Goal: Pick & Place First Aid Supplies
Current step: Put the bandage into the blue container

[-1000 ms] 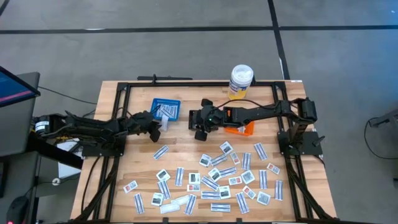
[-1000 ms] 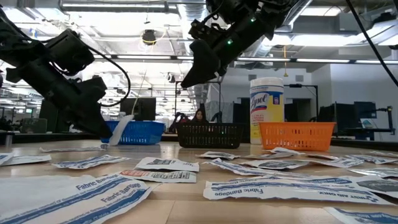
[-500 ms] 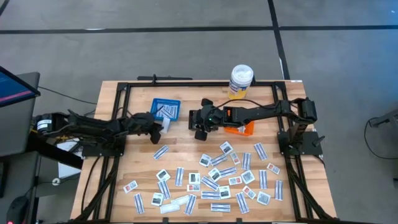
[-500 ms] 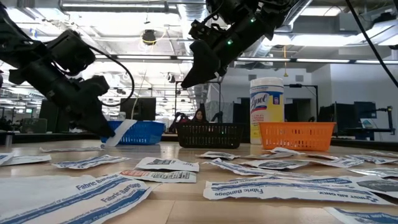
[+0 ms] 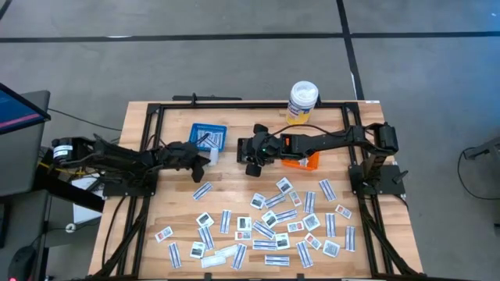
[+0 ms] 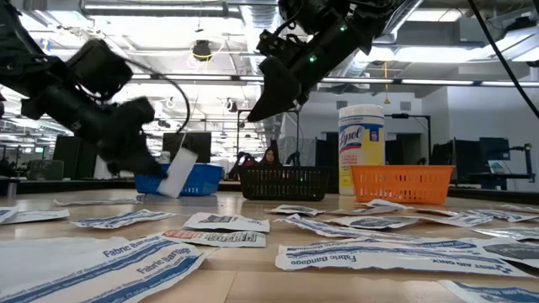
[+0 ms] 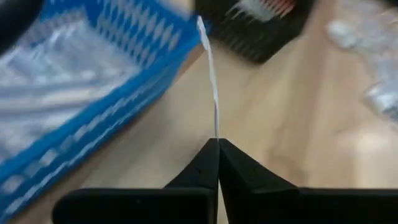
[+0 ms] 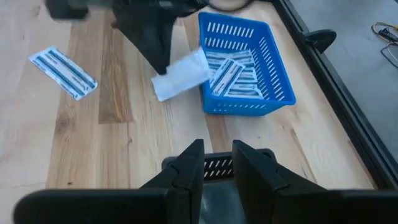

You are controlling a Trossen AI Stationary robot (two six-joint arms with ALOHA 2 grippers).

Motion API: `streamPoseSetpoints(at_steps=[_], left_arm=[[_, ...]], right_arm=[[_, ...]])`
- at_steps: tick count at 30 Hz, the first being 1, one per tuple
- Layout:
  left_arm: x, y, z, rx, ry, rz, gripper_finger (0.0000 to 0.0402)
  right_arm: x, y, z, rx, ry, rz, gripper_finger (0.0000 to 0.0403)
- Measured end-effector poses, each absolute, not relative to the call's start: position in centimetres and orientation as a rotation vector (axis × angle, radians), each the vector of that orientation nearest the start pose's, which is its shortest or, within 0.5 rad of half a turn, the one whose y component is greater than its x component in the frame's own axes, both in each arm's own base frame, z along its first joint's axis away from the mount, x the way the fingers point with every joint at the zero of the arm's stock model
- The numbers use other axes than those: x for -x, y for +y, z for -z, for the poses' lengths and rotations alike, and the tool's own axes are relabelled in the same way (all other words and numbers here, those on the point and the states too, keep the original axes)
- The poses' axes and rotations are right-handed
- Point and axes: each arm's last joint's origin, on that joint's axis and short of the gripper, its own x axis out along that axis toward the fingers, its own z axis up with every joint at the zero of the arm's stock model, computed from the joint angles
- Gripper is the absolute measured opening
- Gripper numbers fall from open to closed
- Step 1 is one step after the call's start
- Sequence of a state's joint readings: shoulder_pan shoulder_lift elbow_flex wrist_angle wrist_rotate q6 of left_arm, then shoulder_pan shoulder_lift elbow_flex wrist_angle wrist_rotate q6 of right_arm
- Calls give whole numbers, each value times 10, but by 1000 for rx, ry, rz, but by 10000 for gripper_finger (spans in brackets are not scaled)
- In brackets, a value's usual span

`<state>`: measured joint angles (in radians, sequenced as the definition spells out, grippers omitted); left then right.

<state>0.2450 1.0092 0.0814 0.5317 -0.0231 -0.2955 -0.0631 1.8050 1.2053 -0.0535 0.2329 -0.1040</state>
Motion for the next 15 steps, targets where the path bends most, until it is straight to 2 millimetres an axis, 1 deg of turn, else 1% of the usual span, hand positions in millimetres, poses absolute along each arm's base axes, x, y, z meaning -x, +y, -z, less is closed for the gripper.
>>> streamPoseSetpoints(at_steps=[3, 5, 7, 10, 13, 15], left_arm=[[-160, 34, -142, 312, 252, -274, 4], [-159, 33, -149, 279, 208, -284, 4], [-157, 34, -153, 231, 177, -343, 4], [-152, 39, -159, 116, 146, -483, 4], [-148, 45, -162, -27, 161, -603, 4], [-146, 50, -163, -83, 173, -672, 4]], right_arm=[[-392, -31, -213, 155, 668, 251, 77], [-392, -31, -213, 155, 668, 251, 77], [-392, -30, -213, 155, 667, 249, 77], [-393, -29, -213, 157, 667, 245, 77], [-393, -28, -213, 158, 666, 242, 77], [-393, -28, -213, 158, 665, 242, 77]])
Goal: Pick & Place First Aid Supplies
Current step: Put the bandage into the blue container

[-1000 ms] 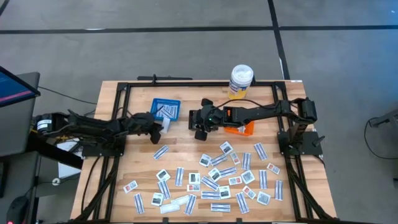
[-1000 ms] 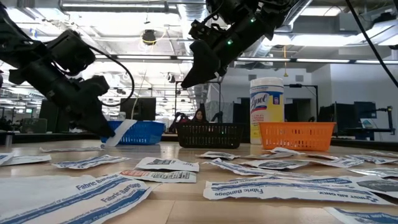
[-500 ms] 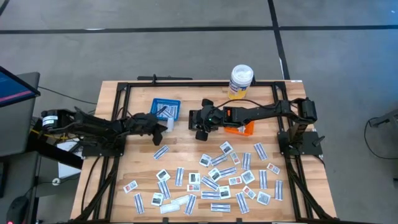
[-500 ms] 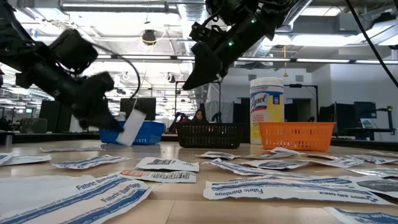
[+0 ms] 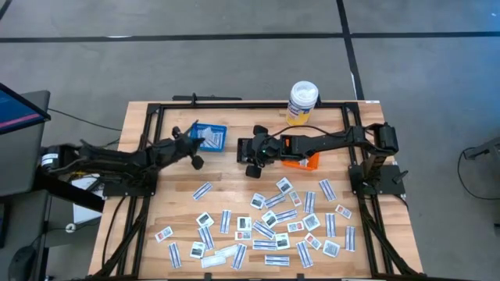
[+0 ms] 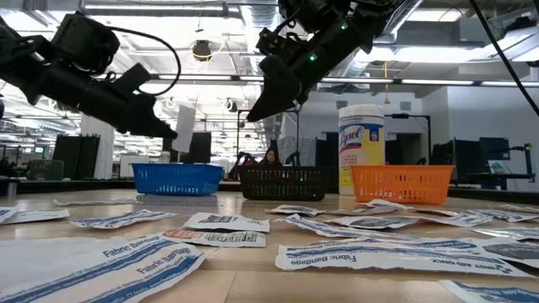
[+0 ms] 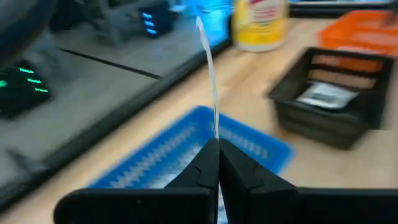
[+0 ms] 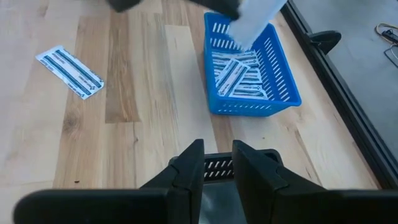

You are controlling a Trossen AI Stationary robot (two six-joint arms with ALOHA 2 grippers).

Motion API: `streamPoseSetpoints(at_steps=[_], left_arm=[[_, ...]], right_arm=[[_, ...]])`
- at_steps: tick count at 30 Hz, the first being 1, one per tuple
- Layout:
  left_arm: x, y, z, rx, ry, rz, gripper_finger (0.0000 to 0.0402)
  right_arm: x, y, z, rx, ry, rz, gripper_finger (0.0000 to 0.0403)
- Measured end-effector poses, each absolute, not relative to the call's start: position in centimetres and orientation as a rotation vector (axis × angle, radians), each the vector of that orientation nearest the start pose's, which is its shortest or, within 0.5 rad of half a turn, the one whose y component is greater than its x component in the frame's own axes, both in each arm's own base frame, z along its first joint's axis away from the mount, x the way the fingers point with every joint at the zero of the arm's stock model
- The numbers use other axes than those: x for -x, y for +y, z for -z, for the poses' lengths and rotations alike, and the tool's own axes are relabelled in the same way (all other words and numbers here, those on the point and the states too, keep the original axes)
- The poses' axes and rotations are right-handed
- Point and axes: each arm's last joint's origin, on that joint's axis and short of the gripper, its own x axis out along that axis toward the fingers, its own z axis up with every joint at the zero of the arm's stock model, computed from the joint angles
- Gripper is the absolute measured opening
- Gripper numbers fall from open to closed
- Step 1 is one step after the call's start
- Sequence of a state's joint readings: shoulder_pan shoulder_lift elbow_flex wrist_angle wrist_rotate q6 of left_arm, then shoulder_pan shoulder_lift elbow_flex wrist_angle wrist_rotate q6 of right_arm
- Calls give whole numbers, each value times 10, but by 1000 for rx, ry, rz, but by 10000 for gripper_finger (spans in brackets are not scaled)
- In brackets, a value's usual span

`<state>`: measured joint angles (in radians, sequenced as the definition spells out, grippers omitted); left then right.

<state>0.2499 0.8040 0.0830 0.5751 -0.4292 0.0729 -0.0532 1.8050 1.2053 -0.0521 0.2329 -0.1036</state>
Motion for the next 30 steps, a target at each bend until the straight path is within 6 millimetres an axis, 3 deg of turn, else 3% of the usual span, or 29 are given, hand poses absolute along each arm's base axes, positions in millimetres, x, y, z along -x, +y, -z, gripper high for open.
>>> streamPoseSetpoints(at_steps=[12, 20, 25, 30], left_arm=[[-139, 58, -149, -172, 366, -735, 13], [-143, 59, -159, -191, 338, -772, 72], [-151, 51, -168, -79, 240, -632, 103], [-160, 37, -183, -22, 110, -426, 108]], right_arm=[[-393, -28, -213, 158, 665, 242, 77], [-393, -28, -213, 158, 665, 242, 77], [-393, -28, -213, 158, 665, 242, 77], [-392, -27, -213, 154, 674, 243, 77]])
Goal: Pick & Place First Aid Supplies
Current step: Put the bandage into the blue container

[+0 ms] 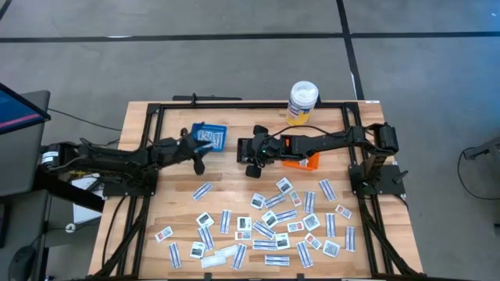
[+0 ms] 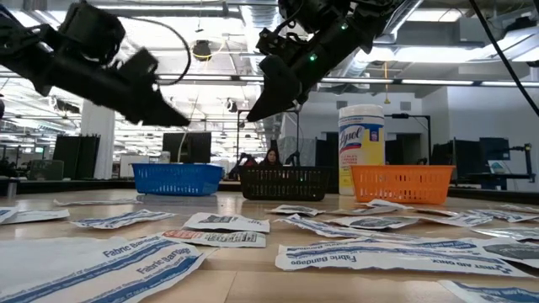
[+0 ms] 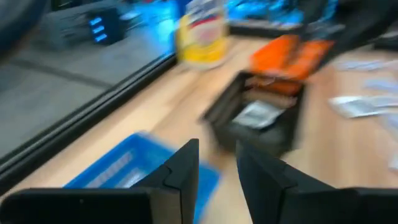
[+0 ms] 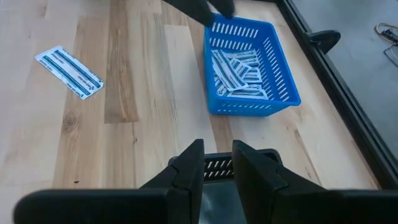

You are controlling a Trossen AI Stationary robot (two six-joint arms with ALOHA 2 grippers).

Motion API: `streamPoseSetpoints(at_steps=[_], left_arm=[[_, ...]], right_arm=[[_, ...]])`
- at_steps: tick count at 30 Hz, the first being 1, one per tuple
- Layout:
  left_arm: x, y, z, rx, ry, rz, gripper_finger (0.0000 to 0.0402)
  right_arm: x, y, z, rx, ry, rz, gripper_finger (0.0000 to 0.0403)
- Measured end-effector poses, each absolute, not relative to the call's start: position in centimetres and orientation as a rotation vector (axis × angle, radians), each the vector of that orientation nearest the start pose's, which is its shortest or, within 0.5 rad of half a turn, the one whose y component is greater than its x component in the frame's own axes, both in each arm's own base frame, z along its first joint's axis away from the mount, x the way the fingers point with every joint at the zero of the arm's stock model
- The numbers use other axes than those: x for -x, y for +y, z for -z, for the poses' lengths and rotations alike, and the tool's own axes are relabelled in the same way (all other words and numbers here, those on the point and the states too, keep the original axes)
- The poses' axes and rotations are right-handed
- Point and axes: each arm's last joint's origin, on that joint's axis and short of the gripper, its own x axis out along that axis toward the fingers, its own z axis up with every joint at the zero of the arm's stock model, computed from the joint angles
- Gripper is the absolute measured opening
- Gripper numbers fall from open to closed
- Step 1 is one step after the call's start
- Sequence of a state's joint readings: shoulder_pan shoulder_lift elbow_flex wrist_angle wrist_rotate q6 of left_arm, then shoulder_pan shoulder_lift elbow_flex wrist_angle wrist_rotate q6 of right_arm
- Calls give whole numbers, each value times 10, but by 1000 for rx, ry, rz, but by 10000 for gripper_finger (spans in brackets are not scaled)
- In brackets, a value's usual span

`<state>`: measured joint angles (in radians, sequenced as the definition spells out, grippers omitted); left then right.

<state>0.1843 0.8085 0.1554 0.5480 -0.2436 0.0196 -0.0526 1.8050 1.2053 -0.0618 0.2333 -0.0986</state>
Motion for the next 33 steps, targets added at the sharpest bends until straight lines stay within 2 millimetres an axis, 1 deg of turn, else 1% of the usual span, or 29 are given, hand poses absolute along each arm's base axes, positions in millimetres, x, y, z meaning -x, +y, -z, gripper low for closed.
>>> streamPoseSetpoints(at_steps=[2, 4, 8, 11, 12, 14, 17, 20, 23, 25, 27, 30, 33], left_arm=[[-162, 30, -186, -19, 89, -363, 107], [-164, 24, -187, -1, 82, -321, 107], [-165, 11, -186, 127, 75, -227, 106], [-166, -4, -186, 174, 84, -118, 106], [-165, -8, -185, 175, 91, -99, 106], [-165, -16, -184, 169, 104, -91, 106], [-162, -23, -177, 158, 180, -93, 106], [-158, -27, -166, 237, 292, -89, 106], [-153, -28, -154, 308, 415, -122, 106], [-150, -27, -147, 312, 498, -150, 106], [-146, -25, -140, 329, 563, -199, 106], [-145, -23, -136, 379, 595, -250, 106], [-145, -23, -133, 377, 620, -254, 106]], right_arm=[[-386, -26, -213, 167, 749, 231, 77], [-377, -22, -224, 175, 829, 217, 77], [-359, -10, -262, 194, 771, 188, 77], [-342, -5, -286, 185, 729, 181, 77], [-334, -4, -292, 178, 693, 183, 77], [-318, -7, -297, 179, 621, 193, 77], [-297, -18, -286, 158, 542, 193, 77], [-279, -29, -276, 142, 439, 173, 77], [-269, -36, -264, 180, 337, 142, 77], [-268, -40, -255, 197, 298, 133, 77], [-270, -43, -249, 223, 259, 129, 77], [-276, -50, -238, 235, 286, 142, 77], [-283, -54, -227, 233, 309, 148, 77]])
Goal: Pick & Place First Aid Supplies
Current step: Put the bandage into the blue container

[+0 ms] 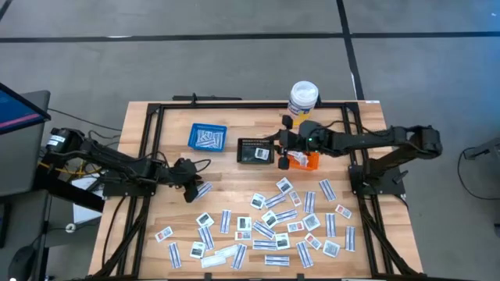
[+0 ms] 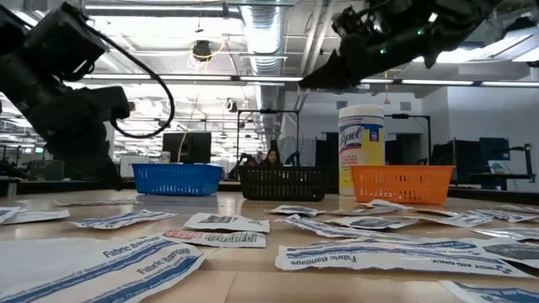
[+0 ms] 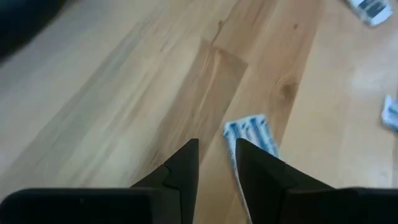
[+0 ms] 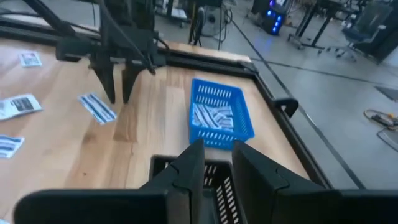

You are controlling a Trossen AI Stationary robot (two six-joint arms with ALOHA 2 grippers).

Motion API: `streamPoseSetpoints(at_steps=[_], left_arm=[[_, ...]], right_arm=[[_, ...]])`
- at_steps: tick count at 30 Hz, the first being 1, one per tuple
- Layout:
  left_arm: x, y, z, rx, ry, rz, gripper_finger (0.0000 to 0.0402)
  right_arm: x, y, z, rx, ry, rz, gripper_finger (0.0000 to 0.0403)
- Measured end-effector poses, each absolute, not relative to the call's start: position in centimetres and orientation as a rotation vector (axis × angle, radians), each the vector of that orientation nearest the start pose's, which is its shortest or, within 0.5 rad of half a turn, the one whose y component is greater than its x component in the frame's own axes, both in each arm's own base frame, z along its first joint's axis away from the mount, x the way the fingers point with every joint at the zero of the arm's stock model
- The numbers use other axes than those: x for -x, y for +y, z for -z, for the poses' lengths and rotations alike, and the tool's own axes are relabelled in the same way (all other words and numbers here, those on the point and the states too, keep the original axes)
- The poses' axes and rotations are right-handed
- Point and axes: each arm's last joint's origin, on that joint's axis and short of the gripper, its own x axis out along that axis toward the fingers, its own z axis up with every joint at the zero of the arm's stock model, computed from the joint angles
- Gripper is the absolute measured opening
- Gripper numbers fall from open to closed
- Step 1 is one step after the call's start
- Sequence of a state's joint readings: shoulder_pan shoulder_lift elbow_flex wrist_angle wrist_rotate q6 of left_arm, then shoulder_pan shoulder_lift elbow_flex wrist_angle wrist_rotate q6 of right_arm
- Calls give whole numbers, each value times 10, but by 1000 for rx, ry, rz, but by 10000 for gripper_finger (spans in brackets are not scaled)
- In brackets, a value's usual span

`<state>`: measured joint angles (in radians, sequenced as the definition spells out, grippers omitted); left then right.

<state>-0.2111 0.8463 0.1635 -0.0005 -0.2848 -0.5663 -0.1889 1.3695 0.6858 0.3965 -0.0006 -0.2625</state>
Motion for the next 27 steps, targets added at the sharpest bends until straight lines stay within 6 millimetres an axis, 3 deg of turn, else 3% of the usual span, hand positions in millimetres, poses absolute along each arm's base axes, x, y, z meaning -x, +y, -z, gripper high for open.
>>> streamPoseSetpoints(at_steps=[6, 14, 20, 27], left_arm=[[-149, -24, -125, 427, 662, -281, 106], [-154, -25, -123, 445, 661, -265, 106], [-155, -26, -123, 481, 650, -260, 106], [-156, -28, -120, 450, 670, -248, 106]], right_arm=[[-293, -58, -211, 271, 369, 137, 77], [-304, -60, -233, 329, 300, 141, 77], [-307, -63, -233, 385, 311, 141, 77], [-302, -76, -240, 176, 266, 160, 77]])
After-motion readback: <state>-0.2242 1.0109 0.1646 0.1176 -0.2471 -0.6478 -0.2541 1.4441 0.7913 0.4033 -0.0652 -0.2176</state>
